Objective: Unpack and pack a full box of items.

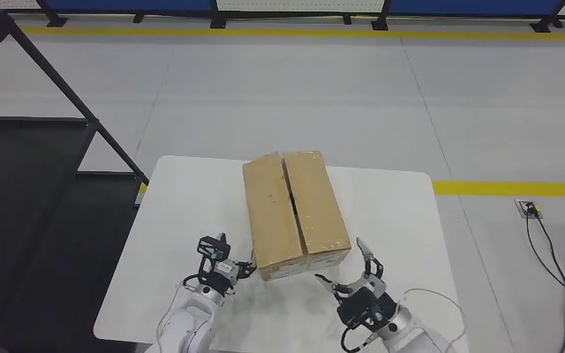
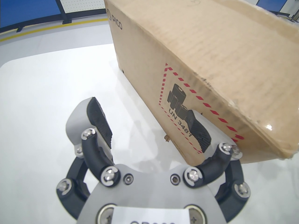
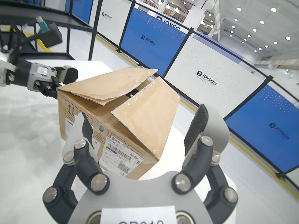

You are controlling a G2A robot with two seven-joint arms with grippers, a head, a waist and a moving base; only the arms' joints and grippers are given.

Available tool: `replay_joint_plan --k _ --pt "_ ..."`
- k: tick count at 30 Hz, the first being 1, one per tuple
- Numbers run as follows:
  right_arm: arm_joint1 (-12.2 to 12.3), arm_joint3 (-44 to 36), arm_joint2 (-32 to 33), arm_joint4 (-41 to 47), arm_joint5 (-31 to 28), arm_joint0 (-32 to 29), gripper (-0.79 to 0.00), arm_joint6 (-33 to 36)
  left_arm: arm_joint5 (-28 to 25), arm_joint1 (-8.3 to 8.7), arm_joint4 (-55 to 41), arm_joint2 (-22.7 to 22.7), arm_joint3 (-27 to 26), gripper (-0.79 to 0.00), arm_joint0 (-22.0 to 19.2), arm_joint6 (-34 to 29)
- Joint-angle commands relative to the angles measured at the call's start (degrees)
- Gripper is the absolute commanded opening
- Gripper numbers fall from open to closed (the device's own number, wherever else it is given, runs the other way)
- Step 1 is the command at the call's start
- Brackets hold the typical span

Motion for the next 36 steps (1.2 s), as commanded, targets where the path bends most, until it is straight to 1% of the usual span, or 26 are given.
replay_joint_plan --k 1,5,11,15,19,25,27,28,30,31,32,33,35,36 --pt "-0.2 0.6 -1.4 -3.0 1.8 0.9 0.000 1.6 -0.5 -0.03 0.2 0.2 -0.2 0.000 0.1 -0.2" --pt "-0.6 2.0 -2.9 -7.9 4.5 2.9 0.000 4.2 -1.3 -0.11 1.3 0.7 -0.4 0.000 0.2 -0.4" --pt "-1.1 3.9 -4.3 -12.0 9.7 4.9 0.000 5.4 -2.0 -0.26 2.3 1.3 -0.7 0.000 0.2 -0.8" --pt "-1.5 5.2 -5.2 -14.5 10.8 6.1 0.000 7.7 -2.4 -0.28 2.9 1.2 -1.1 0.000 0.4 -0.7" --pt "-1.8 6.3 -6.0 -15.5 11.0 7.4 0.000 8.9 -2.9 -0.14 1.8 -0.3 -1.8 0.000 1.3 0.1" --pt "-2.4 7.5 -6.9 -17.1 13.6 8.4 0.000 9.5 -4.4 0.23 -0.2 -3.3 -2.4 0.000 2.5 0.4" --pt "-2.5 7.9 -7.1 -17.1 14.0 8.8 -0.114 9.5 -4.4 0.32 -0.4 -4.2 -2.5 0.000 2.8 0.5" --pt "-2.6 8.1 -7.1 -17.1 14.0 9.0 -0.142 9.4 -4.3 0.36 -0.5 -4.6 -2.4 0.000 3.0 0.5" --pt "-2.7 8.7 -7.2 -16.9 14.0 9.3 -0.163 9.3 -3.5 0.45 -0.3 -5.6 -2.4 0.000 3.1 0.8" --pt "-2.8 9.0 -7.2 -16.7 14.0 9.5 -0.209 9.3 -3.4 0.46 -1.0 -6.1 -2.5 0.000 3.2 1.1" --pt "-2.9 9.3 -7.2 -16.4 14.1 9.8 -0.323 9.2 -3.6 0.49 -2.1 -6.8 -2.6 0.000 3.2 1.2" --pt "-3.0 9.7 -7.1 -16.1 14.2 9.9 -0.403 9.1 -3.7 0.55 -2.8 -7.6 -2.7 0.000 3.3 1.1" --pt "-3.1 10.3 -7.1 -15.4 14.6 10.3 -0.446 8.7 -3.9 0.70 -3.6 -9.0 -3.0 0.000 3.5 1.1" --pt "-3.2 10.6 -7.1 -15.2 14.7 10.5 -0.496 8.5 -3.8 0.77 -3.9 -9.7 -3.2 0.000 3.6 1.2"
